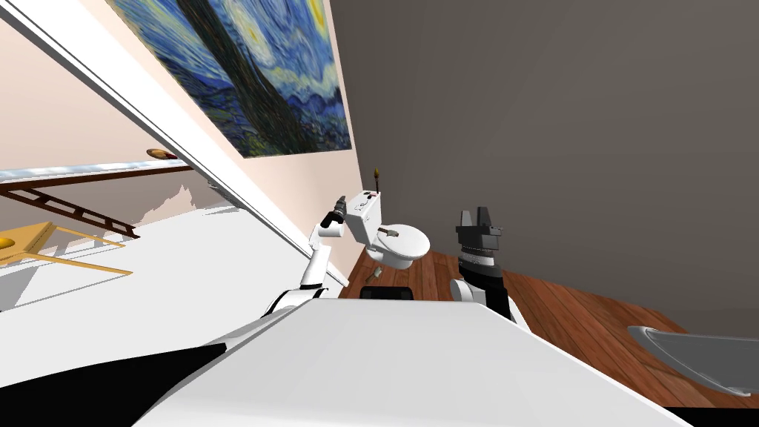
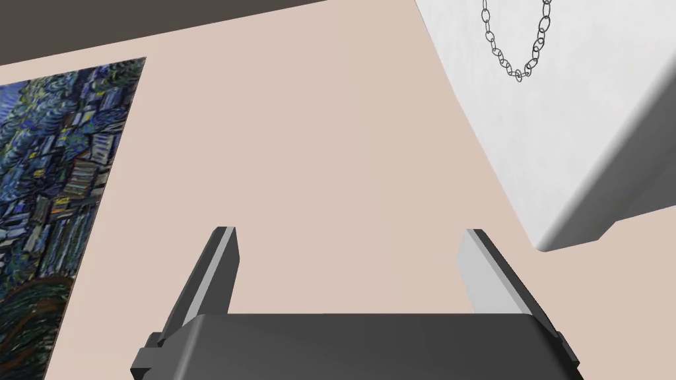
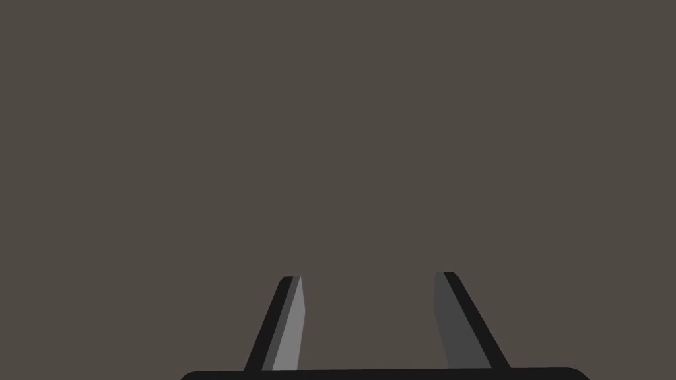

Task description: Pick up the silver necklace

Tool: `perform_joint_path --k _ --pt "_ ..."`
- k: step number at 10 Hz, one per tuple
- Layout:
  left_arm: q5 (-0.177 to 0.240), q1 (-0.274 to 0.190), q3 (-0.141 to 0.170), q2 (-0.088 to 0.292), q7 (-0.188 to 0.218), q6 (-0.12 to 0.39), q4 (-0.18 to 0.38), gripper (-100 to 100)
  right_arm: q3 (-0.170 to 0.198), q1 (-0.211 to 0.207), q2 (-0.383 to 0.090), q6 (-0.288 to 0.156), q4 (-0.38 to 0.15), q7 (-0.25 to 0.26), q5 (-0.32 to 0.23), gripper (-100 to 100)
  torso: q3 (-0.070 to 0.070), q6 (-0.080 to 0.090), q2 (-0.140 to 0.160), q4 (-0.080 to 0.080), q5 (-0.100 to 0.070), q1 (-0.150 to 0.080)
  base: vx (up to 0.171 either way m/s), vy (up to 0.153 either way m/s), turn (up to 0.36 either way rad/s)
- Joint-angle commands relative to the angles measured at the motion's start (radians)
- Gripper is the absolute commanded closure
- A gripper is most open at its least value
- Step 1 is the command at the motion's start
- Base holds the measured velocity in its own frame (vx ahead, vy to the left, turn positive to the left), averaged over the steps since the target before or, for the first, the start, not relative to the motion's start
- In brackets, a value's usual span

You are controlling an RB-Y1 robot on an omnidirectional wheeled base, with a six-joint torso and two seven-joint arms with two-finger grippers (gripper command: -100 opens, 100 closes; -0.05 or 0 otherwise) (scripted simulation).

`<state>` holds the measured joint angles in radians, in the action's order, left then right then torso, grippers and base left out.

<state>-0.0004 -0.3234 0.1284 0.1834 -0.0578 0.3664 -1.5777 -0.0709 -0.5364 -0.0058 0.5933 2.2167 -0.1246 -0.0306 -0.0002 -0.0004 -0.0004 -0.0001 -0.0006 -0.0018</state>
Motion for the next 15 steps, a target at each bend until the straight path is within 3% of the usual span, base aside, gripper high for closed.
perform_joint_path --k 1,2,3,6,7,8,11,12,13,15 --pt "0.001 -0.033 0.003 0.006 0.003 0.05 0.043 -100 0.0 0.0 0.0 0.0 0.0 0.0 0.0 0 0.0 0.0 0.0 0.0 0.0 0.0 0.0 -0.031 0.011" --pt "0.001 -0.033 0.003 0.006 0.003 0.054 0.043 -100 0.0 0.0 0.0 0.0 0.0 0.0 0.0 0 0.0 0.0 0.0 0.0 0.0 0.0 0.0 -0.016 -0.004" --pt "-0.001 -0.082 0.009 0.011 0.008 0.094 0.092 -100 0.0 0.0 0.0 0.0 0.0 0.0 0.0 0 0.0 0.0 0.0 0.0 0.0 0.001 0.001 -0.028 0.021" --pt "-0.004 -0.15 0.015 0.016 0.014 0.174 0.169 -100 0.0 0.0 0.0 0.0 0.0 0.0 0.0 0 0.0 0.0 0.0 0.0 0.0 -0.001 0.005 -0.035 0.014" --pt "-0.004 -0.15 0.015 0.016 0.014 0.195 0.169 -100 0.0 0.0 0.0 0.0 0.0 0.0 0.0 0 0.0 0.0 0.0 0.0 0.0 0.0 0.005 -0.012 -0.002" --pt "-0.006 -0.199 0.021 0.019 0.02 0.228 0.216 -100 0.0 0.0 0.0 0.0 0.0 0.0 0.0 0 0.0 0.0 0.0 0.0 0.0 0.001 0.011 -0.018 0.019" --pt "-0.007 -0.265 0.026 0.021 0.026 0.317 0.293 -100 0.0 0.0 0.0 0.0 0.0 0.0 0.0 0 0.0 0.0 -0.001 0.0 0.0 0.0 0.013 -0.026 0.015" --pt "-0.007 -0.265 0.026 0.021 0.026 0.332 0.296 -100 0.0 0.0 0.0 0.0 0.0 0.0 0.0 0 -0.001 0.0 -0.001 0.0 0.0 0.0 0.011 -0.01 -0.002" --pt "-0.009 -0.312 0.031 0.023 0.033 0.369 0.339 -100 0.0 0.0 0.0 0.0 0.0 0.0 0.0 0 0.0 0.0 -0.001 0.0 0.0 0.001 0.016 -0.014 0.024" --pt "-0.009 -0.321 0.031 0.023 0.033 0.4 0.359 -100 0.0 0.0 0.0 0.0 0.0 0.0 0.0 0 -0.001 0.0 -0.001 0.0 0.0 0.001 0.014 -0.012 0.005"
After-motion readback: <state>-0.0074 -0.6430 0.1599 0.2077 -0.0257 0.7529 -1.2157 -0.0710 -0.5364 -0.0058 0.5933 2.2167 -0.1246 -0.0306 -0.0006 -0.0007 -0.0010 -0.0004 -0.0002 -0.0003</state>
